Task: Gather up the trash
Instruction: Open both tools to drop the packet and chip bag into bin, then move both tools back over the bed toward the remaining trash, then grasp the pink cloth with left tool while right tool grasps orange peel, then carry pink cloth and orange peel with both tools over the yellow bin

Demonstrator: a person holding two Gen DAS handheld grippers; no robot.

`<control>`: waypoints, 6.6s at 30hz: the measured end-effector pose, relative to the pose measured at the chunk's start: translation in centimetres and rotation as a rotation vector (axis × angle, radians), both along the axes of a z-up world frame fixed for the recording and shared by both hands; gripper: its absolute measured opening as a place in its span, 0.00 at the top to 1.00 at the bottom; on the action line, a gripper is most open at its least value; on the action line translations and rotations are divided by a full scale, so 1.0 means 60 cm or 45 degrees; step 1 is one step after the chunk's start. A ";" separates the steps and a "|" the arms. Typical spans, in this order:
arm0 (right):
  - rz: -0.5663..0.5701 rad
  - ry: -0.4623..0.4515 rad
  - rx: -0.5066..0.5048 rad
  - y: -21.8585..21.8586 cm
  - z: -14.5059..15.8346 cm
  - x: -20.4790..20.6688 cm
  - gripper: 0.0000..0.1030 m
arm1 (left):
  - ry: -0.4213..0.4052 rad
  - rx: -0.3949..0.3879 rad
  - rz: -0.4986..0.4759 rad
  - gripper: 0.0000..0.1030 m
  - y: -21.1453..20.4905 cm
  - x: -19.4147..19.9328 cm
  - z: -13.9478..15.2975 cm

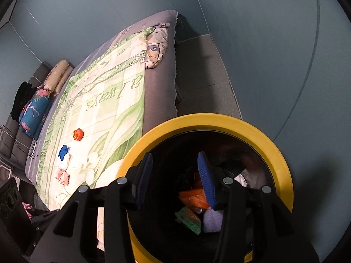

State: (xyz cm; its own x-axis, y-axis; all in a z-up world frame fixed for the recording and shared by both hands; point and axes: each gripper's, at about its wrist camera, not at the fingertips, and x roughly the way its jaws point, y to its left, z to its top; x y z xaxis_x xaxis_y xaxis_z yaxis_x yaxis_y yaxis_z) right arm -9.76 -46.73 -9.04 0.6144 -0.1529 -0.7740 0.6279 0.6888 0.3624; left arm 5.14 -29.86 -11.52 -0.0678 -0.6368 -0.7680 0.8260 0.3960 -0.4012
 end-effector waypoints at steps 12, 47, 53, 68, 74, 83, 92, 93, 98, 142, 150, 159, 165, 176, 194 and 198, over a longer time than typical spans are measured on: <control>0.063 -0.046 -0.016 0.022 0.026 0.030 0.57 | -0.022 -0.043 0.178 0.38 0.076 0.061 0.026; 0.624 0.037 0.023 0.256 -0.001 0.438 0.51 | -0.006 0.054 0.882 0.31 0.454 0.338 -0.051; 0.696 0.073 0.013 0.299 -0.024 0.511 0.51 | 0.054 0.074 0.968 0.31 0.505 0.373 -0.085; 0.770 0.214 -0.087 0.370 -0.094 0.680 0.51 | 0.152 0.106 1.007 0.31 0.511 0.428 -0.153; 0.768 0.252 -0.166 0.382 -0.113 0.737 0.51 | 0.180 0.094 0.985 0.31 0.493 0.446 -0.164; 0.777 0.315 -0.212 0.404 -0.145 0.787 0.51 | 0.197 0.101 0.961 0.31 0.473 0.460 -0.178; 0.751 0.369 -0.291 0.407 -0.177 0.815 0.50 | 0.195 0.122 0.964 0.44 0.462 0.467 -0.185; 0.747 0.369 -0.297 0.406 -0.179 0.816 0.49 | 0.192 0.126 0.959 0.45 0.459 0.467 -0.187; 0.727 0.394 -0.237 0.393 -0.200 0.827 0.50 | 0.179 0.134 0.949 0.51 0.452 0.471 -0.191; 0.832 0.241 -0.046 0.373 -0.044 0.506 0.75 | 0.055 0.052 0.914 0.68 0.485 0.275 -0.043; 0.757 0.221 -0.001 0.321 -0.033 0.405 0.75 | -0.012 0.055 0.778 0.68 0.420 0.216 -0.008; 0.640 0.164 0.053 0.250 -0.024 0.304 0.75 | -0.080 0.066 0.609 0.68 0.332 0.161 0.020; 0.526 0.089 0.080 0.194 -0.006 0.236 0.75 | -0.126 0.077 0.486 0.68 0.263 0.125 0.036; 0.253 0.012 0.034 0.087 0.014 0.132 0.74 | -0.170 0.050 0.291 0.68 0.137 0.068 0.059; 0.070 0.020 0.050 0.001 -0.022 0.057 0.74 | -0.101 0.081 0.073 0.68 0.009 -0.006 0.006; 0.063 0.031 0.064 -0.004 -0.032 0.050 0.74 | -0.065 0.111 0.036 0.67 -0.008 -0.015 -0.019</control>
